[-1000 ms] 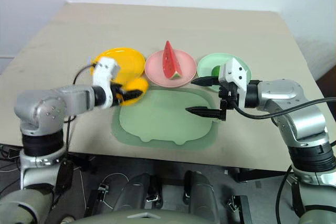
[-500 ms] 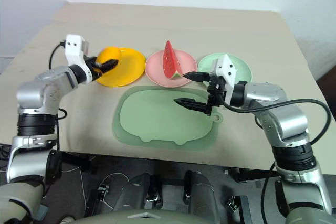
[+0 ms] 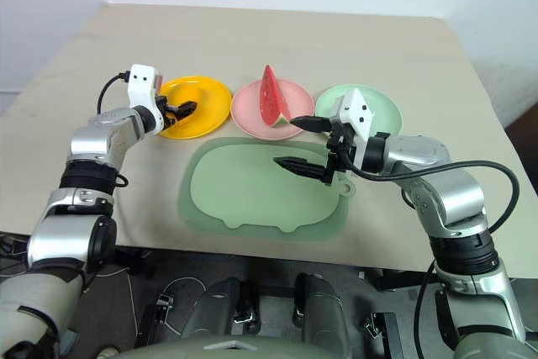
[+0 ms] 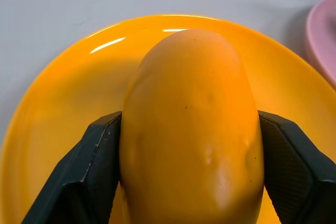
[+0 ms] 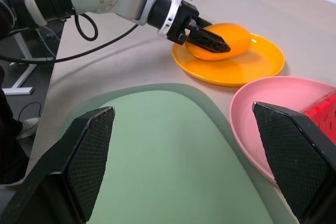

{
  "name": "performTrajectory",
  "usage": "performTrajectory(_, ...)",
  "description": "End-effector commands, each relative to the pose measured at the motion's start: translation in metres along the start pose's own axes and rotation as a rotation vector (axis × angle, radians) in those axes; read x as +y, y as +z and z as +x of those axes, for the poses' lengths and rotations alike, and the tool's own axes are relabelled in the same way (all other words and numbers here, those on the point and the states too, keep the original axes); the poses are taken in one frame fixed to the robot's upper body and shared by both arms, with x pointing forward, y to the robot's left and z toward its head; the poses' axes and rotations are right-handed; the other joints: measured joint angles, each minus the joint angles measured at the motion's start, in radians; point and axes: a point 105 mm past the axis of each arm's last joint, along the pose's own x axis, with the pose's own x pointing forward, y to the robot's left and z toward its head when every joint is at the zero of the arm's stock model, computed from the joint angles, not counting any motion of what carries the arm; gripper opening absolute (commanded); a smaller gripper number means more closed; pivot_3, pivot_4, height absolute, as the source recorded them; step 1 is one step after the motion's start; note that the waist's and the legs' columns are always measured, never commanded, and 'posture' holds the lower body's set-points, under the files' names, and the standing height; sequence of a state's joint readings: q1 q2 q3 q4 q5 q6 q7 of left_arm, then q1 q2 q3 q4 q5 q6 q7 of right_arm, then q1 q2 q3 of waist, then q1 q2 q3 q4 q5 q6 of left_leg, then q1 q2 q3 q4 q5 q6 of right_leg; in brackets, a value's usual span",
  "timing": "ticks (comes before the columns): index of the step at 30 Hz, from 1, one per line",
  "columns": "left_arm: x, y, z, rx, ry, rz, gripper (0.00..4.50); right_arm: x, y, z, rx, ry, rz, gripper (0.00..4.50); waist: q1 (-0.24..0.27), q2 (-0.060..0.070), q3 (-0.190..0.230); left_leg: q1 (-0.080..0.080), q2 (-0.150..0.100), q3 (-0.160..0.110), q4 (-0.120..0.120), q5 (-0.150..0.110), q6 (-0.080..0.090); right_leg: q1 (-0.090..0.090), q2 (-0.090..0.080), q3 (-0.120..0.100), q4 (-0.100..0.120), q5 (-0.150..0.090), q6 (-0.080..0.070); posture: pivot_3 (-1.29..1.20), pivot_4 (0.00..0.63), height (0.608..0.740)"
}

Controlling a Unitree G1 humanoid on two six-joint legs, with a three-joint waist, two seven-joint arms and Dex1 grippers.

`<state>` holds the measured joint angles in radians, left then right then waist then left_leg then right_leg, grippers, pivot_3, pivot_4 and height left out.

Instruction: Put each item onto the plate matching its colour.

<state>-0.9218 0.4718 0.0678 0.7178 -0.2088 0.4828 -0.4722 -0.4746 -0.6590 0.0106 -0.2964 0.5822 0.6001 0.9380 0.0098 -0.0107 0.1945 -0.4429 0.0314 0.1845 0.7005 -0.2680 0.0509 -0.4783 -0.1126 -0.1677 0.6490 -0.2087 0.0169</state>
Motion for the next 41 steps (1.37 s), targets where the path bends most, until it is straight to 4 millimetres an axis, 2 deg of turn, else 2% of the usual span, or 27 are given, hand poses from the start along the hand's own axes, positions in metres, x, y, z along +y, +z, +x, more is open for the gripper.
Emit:
performTrajectory(1, -0.002, 0.014, -0.003, -0.047, -0.010, 0.032, 4.49, 0.003, 0.012, -0.004, -0.026, -0.005, -0.047, 4.50, 0.000, 0.000, 0.000, 0.000, 0.000, 0.000, 0.000, 0.000, 0.000, 0.000, 0.000, 0.000, 0.000, 0.000, 0.000, 0.00, 0.150, 0.696)
performTrajectory(6, 0.000, 0.032, -0.014, -0.158, 0.010, 0.085, 4.49, 0.003, 0.011, -0.007, -0.023, -0.006, -0.019, 4.50, 0.000, 0.000, 0.000, 0.000, 0.000, 0.000, 0.000, 0.000, 0.001, 0.000, 0.000, 0.000, 0.000, 0.000, 0.000, 0.00, 0.150, 0.696)
performTrajectory(10, -0.003, 0.045, -0.043, -0.236, -0.051, 0.051, 4.49, 0.000, 0.009, -0.009, -0.022, -0.033, -0.017, 4.50, -0.003, 0.000, 0.000, 0.000, 0.000, 0.000, 0.000, 0.001, 0.001, 0.000, 0.000, 0.000, 0.000, 0.000, 0.000, 0.00, 0.150, 0.696)
performTrajectory(13, -0.003, 0.039, -0.060, -0.223, -0.073, 0.053, 4.49, -0.002, 0.007, -0.010, -0.021, -0.047, -0.012, 4.50, -0.009, 0.000, 0.000, 0.001, 0.000, 0.000, 0.000, 0.001, 0.001, 0.000, 0.000, 0.000, 0.001, 0.000, 0.000, 0.00, 0.150, 0.696)
performTrajectory(16, -0.001, 0.032, -0.068, -0.197, -0.067, 0.032, 4.49, -0.002, 0.007, -0.009, -0.026, -0.047, -0.013, 4.50, -0.009, 0.000, 0.000, 0.002, 0.000, 0.000, 0.000, 0.001, 0.001, 0.001, 0.000, 0.000, 0.001, 0.000, 0.000, 0.00, 0.150, 0.696)
performTrajectory(18, -0.007, 0.029, -0.080, -0.192, -0.122, 0.020, 4.49, -0.001, 0.009, -0.009, -0.037, -0.044, -0.017, 4.50, -0.006, 0.000, 0.000, 0.002, 0.000, 0.000, 0.000, 0.000, 0.000, 0.002, 0.000, 0.000, 0.001, 0.000, 0.000, 0.00, 0.150, 0.696)
performTrajectory(20, -0.018, 0.030, -0.098, -0.243, -0.233, 0.095, 4.49, -0.002, 0.010, -0.009, -0.044, -0.044, -0.018, 4.50, -0.006, 0.000, 0.000, 0.001, 0.000, 0.000, 0.000, 0.000, -0.001, 0.002, 0.000, 0.000, 0.000, 0.000, 0.000, 0.00, 0.150, 0.696)
performTrajectory(26, -0.008, 0.021, -0.131, -0.326, -0.280, 0.127, 4.49, -0.002, 0.009, -0.012, -0.046, -0.046, -0.008, 4.50, -0.004, 0.000, 0.000, 0.001, 0.001, 0.000, 0.000, -0.001, -0.001, 0.001, 0.000, 0.000, 0.000, 0.000, 0.000, 0.00, 0.150, 0.696)
performTrajectory(29, -0.017, 0.016, -0.147, -0.407, -0.366, 0.187, 4.49, -0.004, 0.008, -0.014, -0.047, -0.055, 0.000, 4.50, -0.004, 0.000, 0.000, 0.001, 0.000, 0.000, 0.000, -0.001, -0.001, 0.001, 0.000, 0.000, -0.001, 0.000, 0.000, 0.00, 0.150, 0.696)
performTrajectory(36, -0.036, -0.014, -0.146, -0.401, -0.458, 0.292, 4.49, -0.005, 0.005, -0.019, -0.038, -0.083, 0.020, 4.50, 0.003, 0.000, 0.000, 0.001, 0.000, 0.000, 0.000, -0.001, -0.002, 0.001, -0.001, 0.000, -0.002, -0.002, -0.004, 0.00, 0.150, 0.696)
performTrajectory(41, -0.052, -0.026, -0.143, -0.398, -0.531, 0.358, 4.49, -0.006, 0.001, -0.023, -0.029, -0.106, 0.040, 4.50, 0.001, 0.000, 0.000, 0.001, 0.000, 0.000, -0.001, -0.001, -0.001, 0.001, -0.001, 0.000, -0.002, -0.002, -0.003, 0.00, 0.150, 0.696)
